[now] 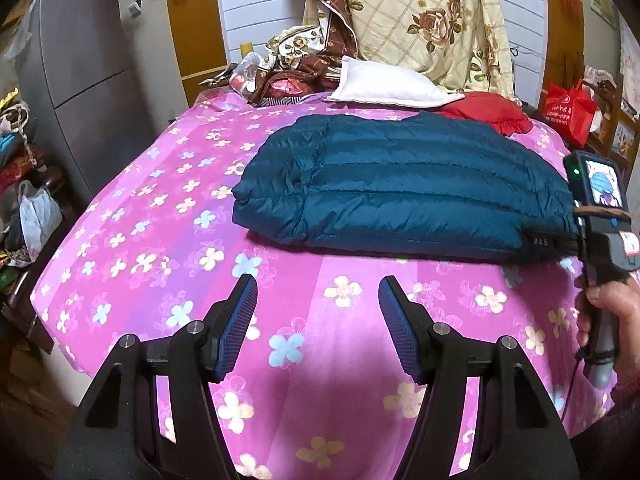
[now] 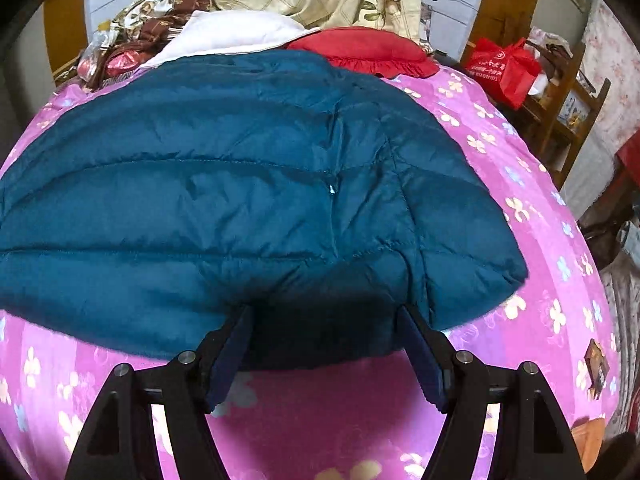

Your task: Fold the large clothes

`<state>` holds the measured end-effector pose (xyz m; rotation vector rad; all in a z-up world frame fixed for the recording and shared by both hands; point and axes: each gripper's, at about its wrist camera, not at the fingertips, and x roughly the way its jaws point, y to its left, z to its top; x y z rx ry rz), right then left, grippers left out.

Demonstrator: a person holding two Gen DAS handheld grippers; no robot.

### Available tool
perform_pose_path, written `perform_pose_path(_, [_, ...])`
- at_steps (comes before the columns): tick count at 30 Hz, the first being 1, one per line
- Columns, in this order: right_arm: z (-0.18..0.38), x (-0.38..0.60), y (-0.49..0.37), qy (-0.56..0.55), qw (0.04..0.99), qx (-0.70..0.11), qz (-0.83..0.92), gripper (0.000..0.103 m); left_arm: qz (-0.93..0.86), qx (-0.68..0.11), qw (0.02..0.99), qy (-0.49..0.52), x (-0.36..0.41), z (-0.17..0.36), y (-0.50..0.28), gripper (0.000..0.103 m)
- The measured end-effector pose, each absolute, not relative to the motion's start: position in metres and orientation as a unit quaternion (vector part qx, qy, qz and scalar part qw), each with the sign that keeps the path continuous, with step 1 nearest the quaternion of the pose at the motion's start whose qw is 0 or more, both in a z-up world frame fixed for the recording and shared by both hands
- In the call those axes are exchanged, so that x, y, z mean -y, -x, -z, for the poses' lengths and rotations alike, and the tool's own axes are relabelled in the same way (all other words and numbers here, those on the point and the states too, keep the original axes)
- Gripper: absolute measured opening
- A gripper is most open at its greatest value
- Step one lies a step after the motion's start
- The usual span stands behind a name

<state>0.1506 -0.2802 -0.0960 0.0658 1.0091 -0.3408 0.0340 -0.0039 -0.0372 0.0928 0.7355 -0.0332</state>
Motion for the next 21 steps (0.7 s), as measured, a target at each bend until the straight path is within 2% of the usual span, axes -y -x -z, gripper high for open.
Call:
perform_pose_path(6, [0.079, 0.278, -0.103, -0.051, 0.876, -0.456, 0.151, 0.071, 0.012, -0.337, 0.941, -0.041, 0.005, 0.028, -0.022, 0.064])
perform_pose_path(7, [0.075, 0.276, -0.091, -0.052, 0.880, -0.448, 0.150, 0.071, 0.009, -0.331, 0.943, -0.043, 0.006, 0.027, -0.020, 0.066])
perform_pose_path(9, [0.069, 0.270, -0.072, -0.051, 0.885, -0.437, 0.151, 0.071, -0.001, -0.305, 0.951, -0.048, 0.008, 0.021, -0.011, 0.080])
perform_pose_path(21, [0.036, 0.233, 0.005, -0.057, 0.911, -0.378, 0.156, 0.071, 0.033, -0.250, 0.966, -0.048, 0.012, -0.005, 0.019, 0.080])
